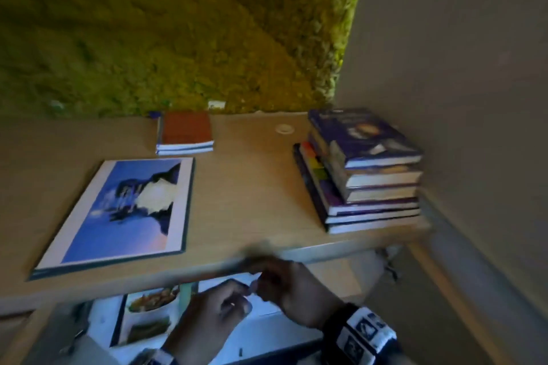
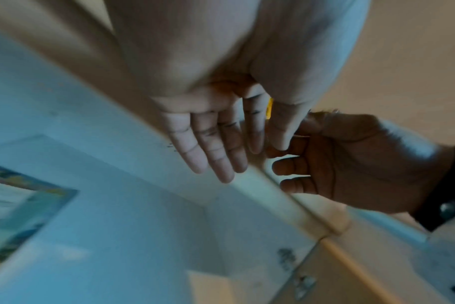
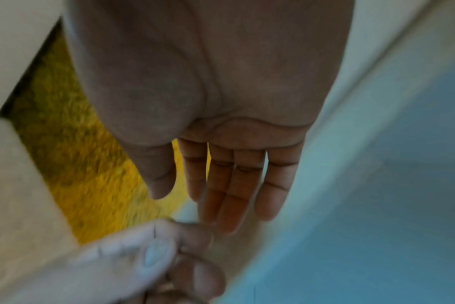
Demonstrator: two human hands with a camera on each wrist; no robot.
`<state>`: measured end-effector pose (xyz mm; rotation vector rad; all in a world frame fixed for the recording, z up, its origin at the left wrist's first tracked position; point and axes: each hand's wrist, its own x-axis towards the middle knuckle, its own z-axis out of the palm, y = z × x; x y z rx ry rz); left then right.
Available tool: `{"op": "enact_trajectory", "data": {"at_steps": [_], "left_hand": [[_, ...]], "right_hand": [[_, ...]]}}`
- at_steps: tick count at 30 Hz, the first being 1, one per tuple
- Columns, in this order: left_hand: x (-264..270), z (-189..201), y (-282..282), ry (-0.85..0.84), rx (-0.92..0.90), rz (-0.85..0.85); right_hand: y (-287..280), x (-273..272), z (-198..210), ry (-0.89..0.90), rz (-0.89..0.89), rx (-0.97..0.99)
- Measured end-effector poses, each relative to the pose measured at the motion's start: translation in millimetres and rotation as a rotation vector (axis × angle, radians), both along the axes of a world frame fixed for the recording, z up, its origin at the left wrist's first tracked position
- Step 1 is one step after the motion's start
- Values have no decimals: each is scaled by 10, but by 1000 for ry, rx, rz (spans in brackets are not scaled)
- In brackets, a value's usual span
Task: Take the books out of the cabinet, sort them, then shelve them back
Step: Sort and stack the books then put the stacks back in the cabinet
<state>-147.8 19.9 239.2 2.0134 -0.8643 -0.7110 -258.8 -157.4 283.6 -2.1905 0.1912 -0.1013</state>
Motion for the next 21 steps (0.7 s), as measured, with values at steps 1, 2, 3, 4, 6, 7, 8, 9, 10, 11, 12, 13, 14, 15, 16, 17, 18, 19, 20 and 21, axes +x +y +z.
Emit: {"op": "enact_trajectory", "data": {"at_steps": [1, 2, 3, 4, 6, 7, 8, 9, 10, 11, 12, 13, 14, 15, 16, 17, 18, 19, 20, 21], "left_hand": [[-53, 263, -163, 41, -40, -4], [-102, 517, -327, 96, -57, -10], [-141, 756, -512, 153, -80, -11], [-170, 962, -694, 197, -101, -5], [-214, 1270, -1044, 305, -167, 19], [-222, 1401, -1213, 359, -205, 47], [-218, 1500, -1374, 396, -222, 77], [-207, 1575, -1517, 425, -231, 99], [-179, 1626, -1652, 440, -229, 111], [-149, 1677, -1787, 438, -223, 123], [-118, 1731, -1912, 411, -212, 121], [-87, 1789, -2025, 384, -214, 110], [-47, 1819, -2133, 373, -209, 104], [-22, 1873, -2227, 372, -205, 97], [29, 1890, -2317, 389, -198, 101], [81, 1902, -2393, 398, -205, 113], [126, 1904, -2469, 411, -201, 132], [168, 1912, -2526, 415, -212, 152], [208, 1905, -2571, 429, -221, 169], [225, 1929, -2590, 449, -228, 178]], "right_hand": [[-179, -151, 287, -55, -74, 3], [-370, -286, 557, -100, -159, 11], [-561, -411, 811, -137, -256, 37], [-758, -525, 1024, -176, -357, 74], [-1125, -715, 1320, -272, -547, 116], [-1280, -788, 1426, -307, -626, 136], [-1413, -840, 1508, -333, -689, 167], [-1516, -884, 1589, -348, -739, 174], [-1613, -900, 1646, -359, -785, 167], [-1712, -897, 1676, -357, -831, 148], [-1795, -884, 1686, -362, -862, 149], [-1878, -852, 1697, -353, -892, 156], [-1970, -812, 1684, -338, -921, 167], [-2055, -761, 1672, -327, -952, 210], [-2127, -709, 1654, -323, -973, 300], [-2186, -651, 1635, -310, -1003, 433], [-2247, -611, 1603, -262, -1031, 572], [-2293, -579, 1565, -198, -1044, 680], [-2344, -543, 1506, -138, -1055, 737], [-2406, -507, 1433, -76, -1057, 770]]}}
